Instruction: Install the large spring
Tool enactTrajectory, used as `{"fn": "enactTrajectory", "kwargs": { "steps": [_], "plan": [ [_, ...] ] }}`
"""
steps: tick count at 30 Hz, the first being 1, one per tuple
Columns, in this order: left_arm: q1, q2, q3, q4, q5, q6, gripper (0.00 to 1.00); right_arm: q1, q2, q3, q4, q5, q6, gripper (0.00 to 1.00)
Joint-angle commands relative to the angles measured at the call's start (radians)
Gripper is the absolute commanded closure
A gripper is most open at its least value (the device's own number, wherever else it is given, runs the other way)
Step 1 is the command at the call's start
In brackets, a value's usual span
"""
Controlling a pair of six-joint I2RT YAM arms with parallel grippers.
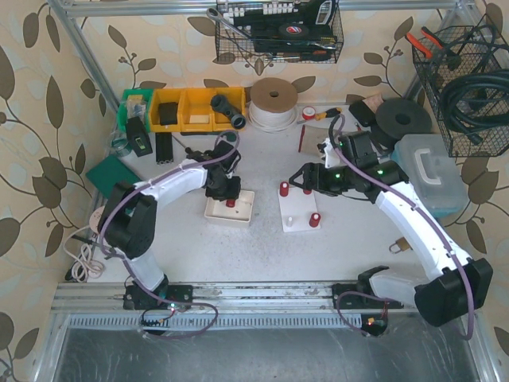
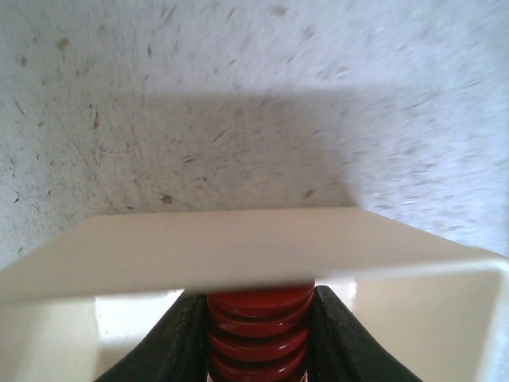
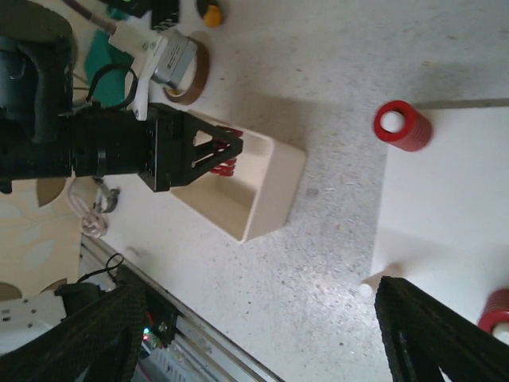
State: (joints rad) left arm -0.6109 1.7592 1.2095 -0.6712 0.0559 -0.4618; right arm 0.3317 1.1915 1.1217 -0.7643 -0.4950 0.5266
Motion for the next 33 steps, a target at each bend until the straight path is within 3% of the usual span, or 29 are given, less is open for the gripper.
{"fn": "enactTrajectory", "kwargs": {
  "steps": [1,5,8,13,18,25,28,33],
  "plan": [
    [-0.010,-0.125,0.060,-0.021,0.065,-0.096,1.00,0.006,-0.028,-0.001,0.056,-0.114,-0.068,0.22],
    [-0.010,-0.210,0.048,-0.015,0.075,-0.180,1.00,0.005,-0.034,0.010,0.086,-0.137,-0.089,0.26],
    [-0.001,-0.351,-0.020,0.104,0.109,-0.364,1.00,0.010,-0.047,-0.008,0.141,-0.115,-0.075,0.29],
    [0.000,-0.567,-0.293,0.681,0.126,-0.787,1.00,0.060,-0.099,-0.110,0.382,-0.033,0.076,0.32],
    [-0.012,-0.577,-0.447,1.081,0.084,-1.097,1.00,0.187,-0.173,-0.286,0.757,0.162,0.399,0.32],
    [-0.071,-0.561,-0.429,1.222,0.006,-1.195,1.00,0.336,-0.196,-0.380,0.993,0.422,0.602,0.28],
    [-0.090,-0.545,-0.441,1.309,-0.012,-1.242,1.00,0.338,-0.189,-0.461,1.138,0.454,0.717,0.28],
    [-0.109,-0.542,-0.423,1.323,0.001,-1.252,1.00,0.337,-0.162,-0.439,1.141,0.395,0.647,0.29]
  ]
}}
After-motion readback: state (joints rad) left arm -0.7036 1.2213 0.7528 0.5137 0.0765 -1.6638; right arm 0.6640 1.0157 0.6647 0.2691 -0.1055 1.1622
